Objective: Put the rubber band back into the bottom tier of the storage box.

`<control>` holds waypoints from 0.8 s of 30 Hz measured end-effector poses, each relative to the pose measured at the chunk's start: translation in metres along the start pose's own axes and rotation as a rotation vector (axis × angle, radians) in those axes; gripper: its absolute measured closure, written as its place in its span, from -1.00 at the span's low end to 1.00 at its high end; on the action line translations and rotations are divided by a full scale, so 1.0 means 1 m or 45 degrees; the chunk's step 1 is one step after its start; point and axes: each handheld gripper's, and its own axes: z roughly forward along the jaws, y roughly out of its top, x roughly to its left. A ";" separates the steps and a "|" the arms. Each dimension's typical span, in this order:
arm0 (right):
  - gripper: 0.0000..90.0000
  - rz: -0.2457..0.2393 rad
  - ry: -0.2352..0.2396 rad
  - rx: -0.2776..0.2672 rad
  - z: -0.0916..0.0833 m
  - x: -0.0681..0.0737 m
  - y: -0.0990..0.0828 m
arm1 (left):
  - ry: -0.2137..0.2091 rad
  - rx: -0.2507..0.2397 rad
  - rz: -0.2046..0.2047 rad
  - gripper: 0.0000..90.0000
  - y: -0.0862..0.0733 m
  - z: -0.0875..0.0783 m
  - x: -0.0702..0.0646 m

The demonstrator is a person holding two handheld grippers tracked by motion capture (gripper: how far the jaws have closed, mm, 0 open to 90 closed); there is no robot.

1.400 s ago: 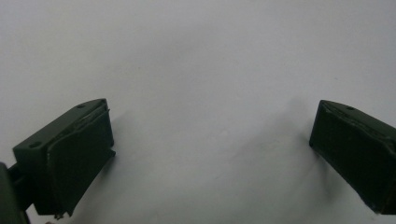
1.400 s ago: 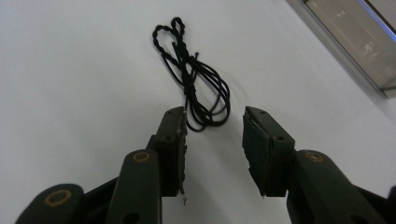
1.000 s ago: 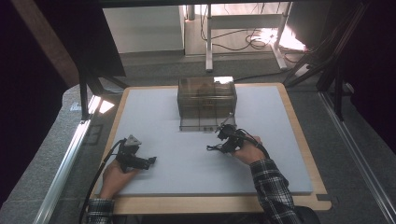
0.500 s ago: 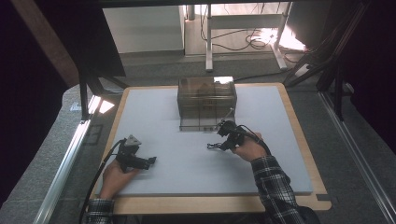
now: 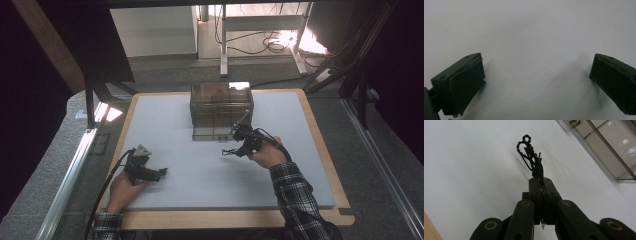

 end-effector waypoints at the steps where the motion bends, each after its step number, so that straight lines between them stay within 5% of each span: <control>1: 0.92 0.001 0.004 -0.009 0.000 0.000 0.000 | 0.000 0.000 0.000 -1.00 0.000 0.000 0.000; 24: 0.91 0.056 -0.006 -0.330 0.002 -0.002 0.004 | 0.000 -0.001 0.000 -1.00 0.000 0.000 0.000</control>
